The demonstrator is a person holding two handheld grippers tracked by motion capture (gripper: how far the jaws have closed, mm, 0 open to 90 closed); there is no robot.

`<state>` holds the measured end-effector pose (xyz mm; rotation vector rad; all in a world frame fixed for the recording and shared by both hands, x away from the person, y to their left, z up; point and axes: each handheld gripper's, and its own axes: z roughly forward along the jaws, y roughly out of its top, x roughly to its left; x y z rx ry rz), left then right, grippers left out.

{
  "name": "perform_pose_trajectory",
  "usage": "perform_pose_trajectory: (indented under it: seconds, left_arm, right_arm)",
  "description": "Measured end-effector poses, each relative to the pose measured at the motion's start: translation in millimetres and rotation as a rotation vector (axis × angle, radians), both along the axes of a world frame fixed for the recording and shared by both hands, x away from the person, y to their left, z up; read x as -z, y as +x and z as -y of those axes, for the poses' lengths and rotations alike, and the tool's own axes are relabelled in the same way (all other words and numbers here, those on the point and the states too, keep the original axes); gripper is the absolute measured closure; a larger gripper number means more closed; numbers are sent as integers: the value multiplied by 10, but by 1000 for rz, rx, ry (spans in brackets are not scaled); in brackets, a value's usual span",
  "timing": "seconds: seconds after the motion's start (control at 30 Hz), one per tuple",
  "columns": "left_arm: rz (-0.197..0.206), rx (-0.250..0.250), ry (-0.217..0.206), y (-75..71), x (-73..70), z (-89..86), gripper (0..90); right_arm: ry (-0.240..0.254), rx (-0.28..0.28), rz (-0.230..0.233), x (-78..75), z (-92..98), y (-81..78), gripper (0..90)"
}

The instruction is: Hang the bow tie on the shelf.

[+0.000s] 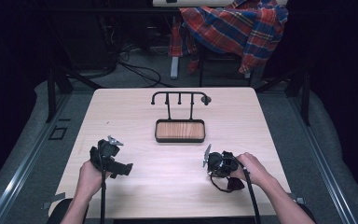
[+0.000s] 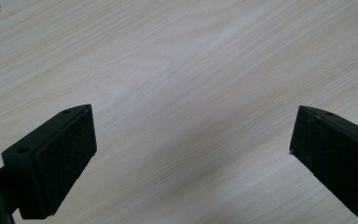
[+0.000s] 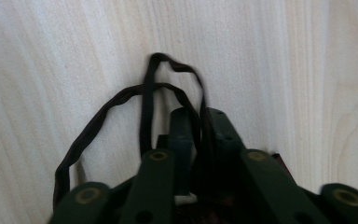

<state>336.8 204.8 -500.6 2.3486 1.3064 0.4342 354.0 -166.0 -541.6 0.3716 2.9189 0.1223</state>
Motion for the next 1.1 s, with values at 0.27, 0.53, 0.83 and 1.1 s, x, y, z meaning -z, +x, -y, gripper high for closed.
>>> perform_pose_trajectory:
  seconds: [0.27, 0.53, 0.83, 1.1]
  left_arm:
    - [0, 0, 0, -2, -3, -3, 5]
    - [1, -1, -1, -1, -3, -6, 5]
    - [0, -1, -3, 1, -1, -3, 5]
    - [-1, 1, -3, -3, -3, -3, 5]
  right_arm:
    - [6, 68, 50, -59, 59, 42, 893]
    - [107, 202, 142, -267, 201, 99, 893]
    - [163, 291, 234, -497, 263, 68, 894]
    - [223, 349, 283, -652, 298, 70, 894]
